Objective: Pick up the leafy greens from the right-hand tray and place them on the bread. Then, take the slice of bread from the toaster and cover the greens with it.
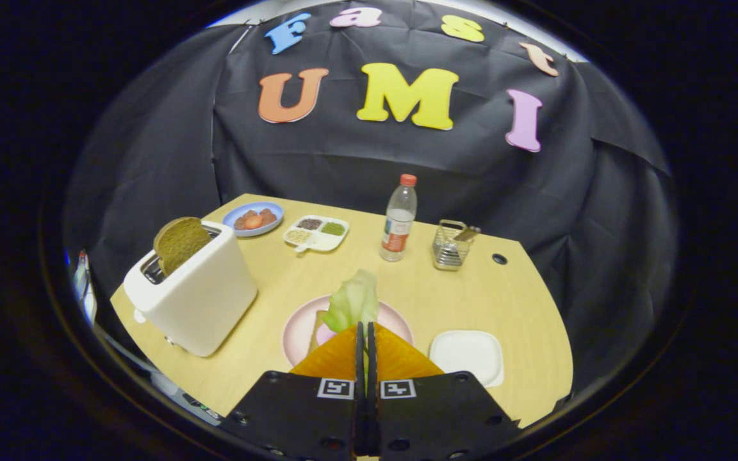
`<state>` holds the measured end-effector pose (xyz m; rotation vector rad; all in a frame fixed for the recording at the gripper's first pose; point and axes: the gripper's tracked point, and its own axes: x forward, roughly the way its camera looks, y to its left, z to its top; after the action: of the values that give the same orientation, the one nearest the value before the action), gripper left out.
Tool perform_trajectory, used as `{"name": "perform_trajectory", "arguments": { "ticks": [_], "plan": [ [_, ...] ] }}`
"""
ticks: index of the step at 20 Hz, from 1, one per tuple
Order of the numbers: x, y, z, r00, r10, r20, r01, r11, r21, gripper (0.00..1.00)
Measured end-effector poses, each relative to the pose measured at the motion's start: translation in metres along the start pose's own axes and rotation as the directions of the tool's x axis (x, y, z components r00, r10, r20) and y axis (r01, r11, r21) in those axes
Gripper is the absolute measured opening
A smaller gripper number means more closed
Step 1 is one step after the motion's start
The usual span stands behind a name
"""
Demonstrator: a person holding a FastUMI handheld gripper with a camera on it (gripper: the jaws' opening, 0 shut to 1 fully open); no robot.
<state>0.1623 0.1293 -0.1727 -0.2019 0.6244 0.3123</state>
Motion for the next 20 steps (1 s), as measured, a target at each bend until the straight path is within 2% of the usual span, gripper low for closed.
{"name": "perform_trajectory", "arguments": {
  "ticks": [4, 6, 9, 14, 20],
  "plan": [
    [0.013, 0.048, 0.0, 0.997, 0.076, -0.018, -0.076, 0.997, -0.015, 0.0],
    [0.023, 0.059, -0.002, 0.996, 0.09, -0.027, -0.09, 0.996, -0.022, 0.01],
    [0.052, 0.053, -0.009, 0.995, 0.076, -0.068, -0.077, 0.997, -0.015, 0.01],
    [0.096, 0.019, -0.028, 0.989, 0.01, -0.145, -0.008, 1.0, 0.019, 0.0],
    [0.13, -0.01, -0.036, 0.989, -0.044, -0.142, 0.048, 0.998, 0.026, 0.0]
  ]
}}
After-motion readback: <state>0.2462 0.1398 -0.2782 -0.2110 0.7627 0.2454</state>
